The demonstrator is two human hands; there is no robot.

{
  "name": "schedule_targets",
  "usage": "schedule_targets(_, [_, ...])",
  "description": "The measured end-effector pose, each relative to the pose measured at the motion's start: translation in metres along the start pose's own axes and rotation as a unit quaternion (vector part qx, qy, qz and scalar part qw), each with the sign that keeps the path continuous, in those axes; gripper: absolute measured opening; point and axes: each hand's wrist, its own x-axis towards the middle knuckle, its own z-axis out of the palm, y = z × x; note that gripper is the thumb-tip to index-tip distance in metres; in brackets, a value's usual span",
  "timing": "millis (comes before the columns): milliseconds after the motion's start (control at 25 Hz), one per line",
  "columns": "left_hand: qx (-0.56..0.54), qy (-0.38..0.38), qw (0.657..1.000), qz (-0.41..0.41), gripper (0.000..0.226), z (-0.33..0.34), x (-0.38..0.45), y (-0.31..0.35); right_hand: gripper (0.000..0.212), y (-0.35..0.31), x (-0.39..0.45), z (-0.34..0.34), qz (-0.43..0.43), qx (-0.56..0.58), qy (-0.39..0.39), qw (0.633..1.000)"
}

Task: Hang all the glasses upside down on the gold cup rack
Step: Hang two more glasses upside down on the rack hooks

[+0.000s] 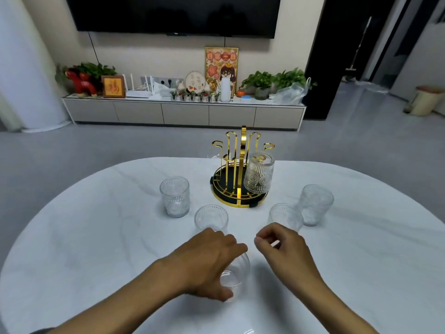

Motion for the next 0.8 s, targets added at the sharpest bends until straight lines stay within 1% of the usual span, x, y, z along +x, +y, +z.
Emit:
schedule_targets(80, [-0.026, 0.047, 0.999, 0.005, 0.07, -0.007, -0.006, 0.007, 0.016, -0.003, -0.011, -0.005, 0.057, 0.012, -0.03, 0.998])
schedule_targets(160, [-0.094, 0.113, 0.989, 0.014, 0.07, -0.022, -0.014, 0.013, 0.04, -0.012, -0.021, -0.012, 0.121, 0.045, -0.1, 0.987])
schedule_targets(200, [-0.114, 0.161, 0.98, 0.031, 0.07, -0.031, -0.016, 0.015, 0.048, -0.019, -0.022, -0.018, 0.148, 0.086, -0.135, 0.976])
schedule_targets(240, [-0.113, 0.212, 0.969, 0.054, 0.071, -0.042, -0.016, 0.017, 0.05, -0.027, -0.021, -0.024, 0.168, 0.157, -0.163, 0.96])
schedule_targets(320, [-0.07, 0.301, 0.946, 0.096, 0.071, -0.06, -0.011, 0.022, 0.044, -0.038, -0.009, -0.04, 0.16, 0.311, -0.189, 0.918])
schedule_targets(360, [-0.045, 0.332, 0.936, 0.108, 0.071, -0.068, -0.005, 0.023, 0.044, -0.042, 0.002, -0.049, 0.152, 0.365, -0.195, 0.898])
schedule_targets(440, [-0.013, 0.37, 0.921, 0.124, 0.071, -0.084, 0.012, 0.021, 0.047, -0.049, 0.025, -0.063, 0.145, 0.428, -0.198, 0.87])
schedule_targets(480, [-0.018, 0.375, 0.917, 0.135, 0.071, -0.091, 0.02, 0.016, 0.048, -0.054, 0.038, -0.07, 0.135, 0.443, -0.188, 0.866])
schedule_targets(520, [-0.047, 0.372, 0.916, 0.143, 0.073, -0.097, 0.031, 0.008, 0.048, -0.061, 0.054, -0.077, 0.118, 0.45, -0.163, 0.87])
schedule_targets(560, [-0.094, 0.368, 0.915, 0.138, 0.077, -0.103, 0.042, -0.003, 0.047, -0.067, 0.072, -0.085, 0.094, 0.45, -0.126, 0.879])
schedule_targets(600, [-0.145, 0.37, 0.91, 0.114, 0.076, -0.108, 0.055, -0.016, 0.046, -0.073, 0.093, -0.095, 0.058, 0.439, -0.075, 0.893])
schedule_targets(640, [-0.188, 0.381, 0.902, 0.07, 0.068, -0.113, 0.071, -0.03, 0.044, -0.077, 0.115, -0.105, 0.012, 0.419, -0.02, 0.908])
schedule_targets(680, [-0.215, 0.391, 0.895, 0.019, 0.054, -0.116, 0.088, -0.047, 0.04, -0.081, 0.137, -0.113, -0.041, 0.384, 0.034, 0.922])
schedule_targets(720, [-0.222, 0.388, 0.894, -0.034, 0.042, -0.117, 0.108, -0.064, 0.036, -0.082, 0.159, -0.119, -0.093, 0.332, 0.082, 0.935])
schedule_targets(760, [-0.206, 0.365, 0.904, -0.078, 0.037, -0.118, 0.127, -0.079, 0.034, -0.08, 0.178, -0.122, -0.137, 0.264, 0.121, 0.947])
schedule_targets(800, [-0.18, 0.328, 0.921, -0.106, 0.036, -0.116, 0.145, -0.093, 0.034, -0.074, 0.195, -0.122, -0.173, 0.191, 0.147, 0.955])
